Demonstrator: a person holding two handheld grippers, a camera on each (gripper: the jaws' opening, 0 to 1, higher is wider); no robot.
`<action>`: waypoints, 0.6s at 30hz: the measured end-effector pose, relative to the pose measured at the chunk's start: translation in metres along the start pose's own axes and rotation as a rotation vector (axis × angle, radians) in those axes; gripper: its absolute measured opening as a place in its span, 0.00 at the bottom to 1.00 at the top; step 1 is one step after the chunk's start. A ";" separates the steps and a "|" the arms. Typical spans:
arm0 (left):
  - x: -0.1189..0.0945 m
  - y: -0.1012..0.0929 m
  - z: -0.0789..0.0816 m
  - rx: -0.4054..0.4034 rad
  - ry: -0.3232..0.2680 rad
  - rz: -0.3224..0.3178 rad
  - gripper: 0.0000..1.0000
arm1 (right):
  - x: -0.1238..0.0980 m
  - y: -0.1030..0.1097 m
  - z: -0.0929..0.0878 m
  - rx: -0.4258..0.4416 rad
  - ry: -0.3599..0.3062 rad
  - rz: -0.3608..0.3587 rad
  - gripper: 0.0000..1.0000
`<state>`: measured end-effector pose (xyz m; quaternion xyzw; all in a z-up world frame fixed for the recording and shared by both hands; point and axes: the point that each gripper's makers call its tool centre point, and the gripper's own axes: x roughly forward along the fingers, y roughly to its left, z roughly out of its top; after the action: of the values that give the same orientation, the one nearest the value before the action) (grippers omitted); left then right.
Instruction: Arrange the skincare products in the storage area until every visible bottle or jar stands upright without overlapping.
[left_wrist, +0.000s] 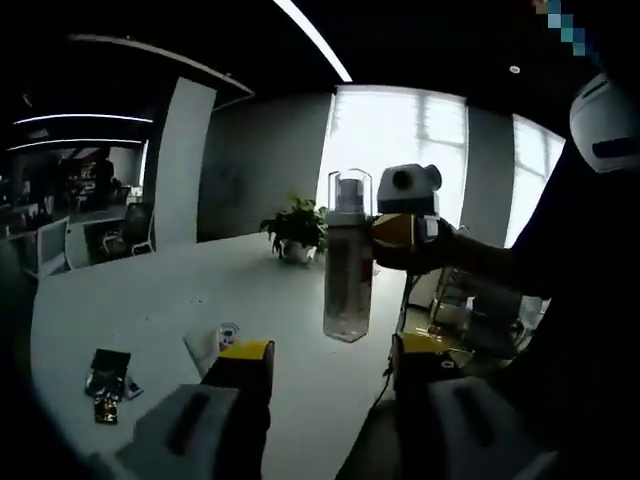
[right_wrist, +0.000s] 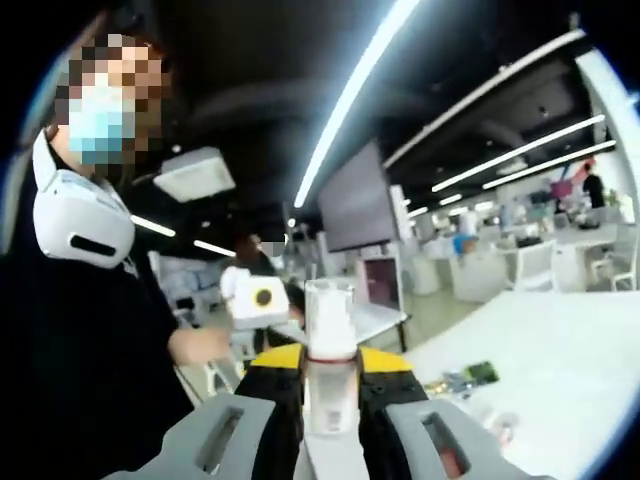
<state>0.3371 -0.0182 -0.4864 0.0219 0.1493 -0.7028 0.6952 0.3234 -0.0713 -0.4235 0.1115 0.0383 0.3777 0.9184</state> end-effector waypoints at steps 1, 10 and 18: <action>-0.004 0.004 -0.008 -0.003 0.021 0.032 0.57 | -0.001 -0.003 -0.003 -0.006 -0.001 -0.007 0.11; -0.022 0.013 -0.040 -0.059 0.091 0.146 0.74 | -0.013 -0.037 -0.025 -0.047 0.023 -0.108 0.11; -0.040 0.033 -0.062 -0.130 0.106 0.252 0.83 | -0.024 -0.072 -0.063 -0.085 0.114 -0.204 0.11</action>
<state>0.3599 0.0357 -0.5420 0.0324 0.2268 -0.5969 0.7689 0.3459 -0.1273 -0.5022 0.0464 0.0857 0.2894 0.9522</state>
